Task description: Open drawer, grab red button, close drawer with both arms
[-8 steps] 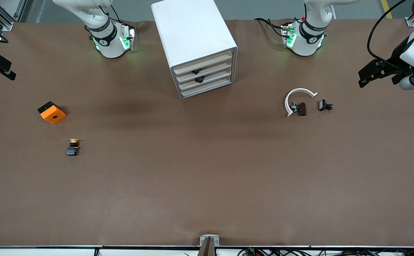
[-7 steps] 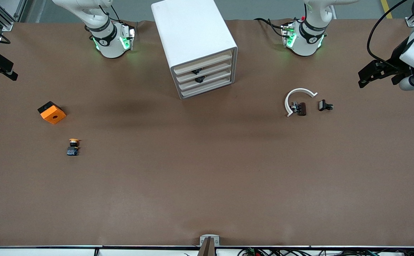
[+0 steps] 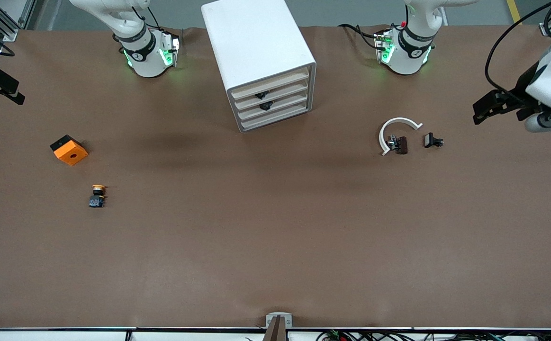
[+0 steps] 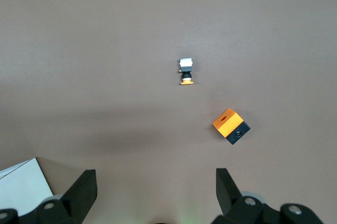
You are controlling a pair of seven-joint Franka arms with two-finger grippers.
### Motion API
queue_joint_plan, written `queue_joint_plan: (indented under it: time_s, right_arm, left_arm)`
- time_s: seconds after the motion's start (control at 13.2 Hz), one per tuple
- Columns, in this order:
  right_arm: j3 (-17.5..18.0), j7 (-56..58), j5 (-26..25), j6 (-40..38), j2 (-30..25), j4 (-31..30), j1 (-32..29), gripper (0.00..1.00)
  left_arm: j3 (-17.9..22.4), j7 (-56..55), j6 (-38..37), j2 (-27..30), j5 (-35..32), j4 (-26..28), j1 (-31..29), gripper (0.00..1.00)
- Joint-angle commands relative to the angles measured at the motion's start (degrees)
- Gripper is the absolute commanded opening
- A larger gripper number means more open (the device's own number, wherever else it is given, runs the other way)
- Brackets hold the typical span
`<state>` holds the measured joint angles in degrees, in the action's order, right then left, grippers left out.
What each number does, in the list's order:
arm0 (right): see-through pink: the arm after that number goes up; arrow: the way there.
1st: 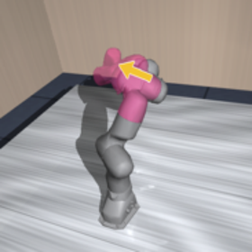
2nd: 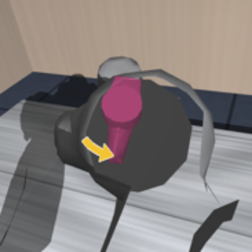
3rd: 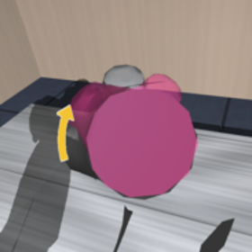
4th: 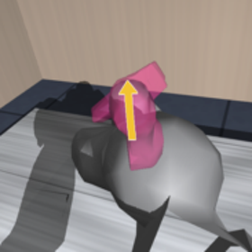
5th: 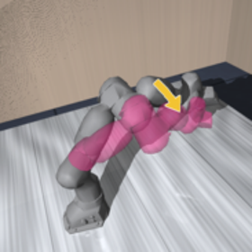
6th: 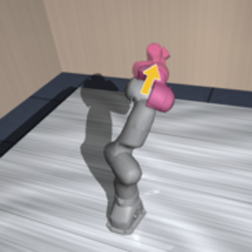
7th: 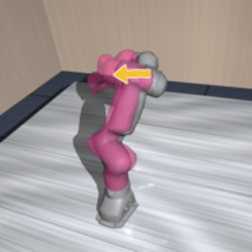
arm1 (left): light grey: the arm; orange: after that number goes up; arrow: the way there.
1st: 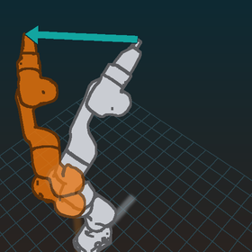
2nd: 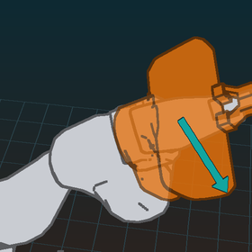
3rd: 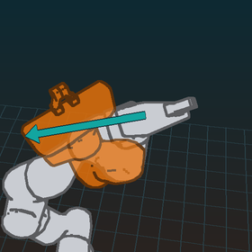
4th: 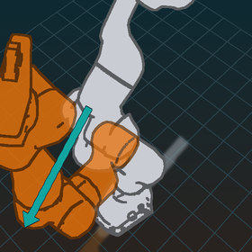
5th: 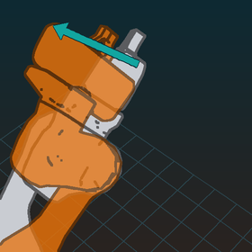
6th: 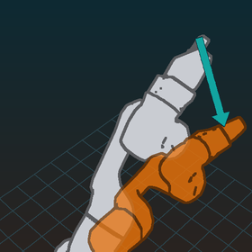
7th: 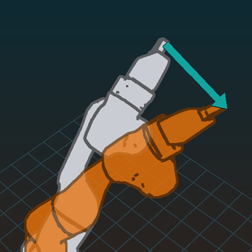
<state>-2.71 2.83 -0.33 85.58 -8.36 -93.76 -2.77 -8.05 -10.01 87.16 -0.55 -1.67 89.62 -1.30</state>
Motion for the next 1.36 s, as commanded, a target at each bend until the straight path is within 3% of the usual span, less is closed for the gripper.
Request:
queue_joint_plan:
  time_s: [0.0, 0.68, 0.91, 1.29]
  right_arm:
    - [-0.1, -0.8, -0.6, 0.0, -1.7, -1.5, 0.1, 1.00]
    - [-0.1, -0.8, -0.3, 0.5, -1.4, -1.4, 0.2, 1.00]
    - [-0.2, -0.6, -0.3, 0.6, -1.3, -1.4, 0.0, 1.00]
    - [-0.5, -0.2, -0.3, 0.6, -1.2, -1.4, -0.2, 1.00]
  left_arm:
    - [-0.6, -0.8, -1.9, -6.2, 0.9, -3.9, 1.2, 1.00]
    - [-0.7, -39.3, 5.4, -23.2, 10.2, -3.8, 13.4, 1.00]
    - [-0.7, -50.0, 6.9, -27.4, 13.7, -3.8, 17.5, 1.00]
    - [-0.6, -78.1, 9.9, -33.0, 21.9, -3.8, 20.5, 1.00]
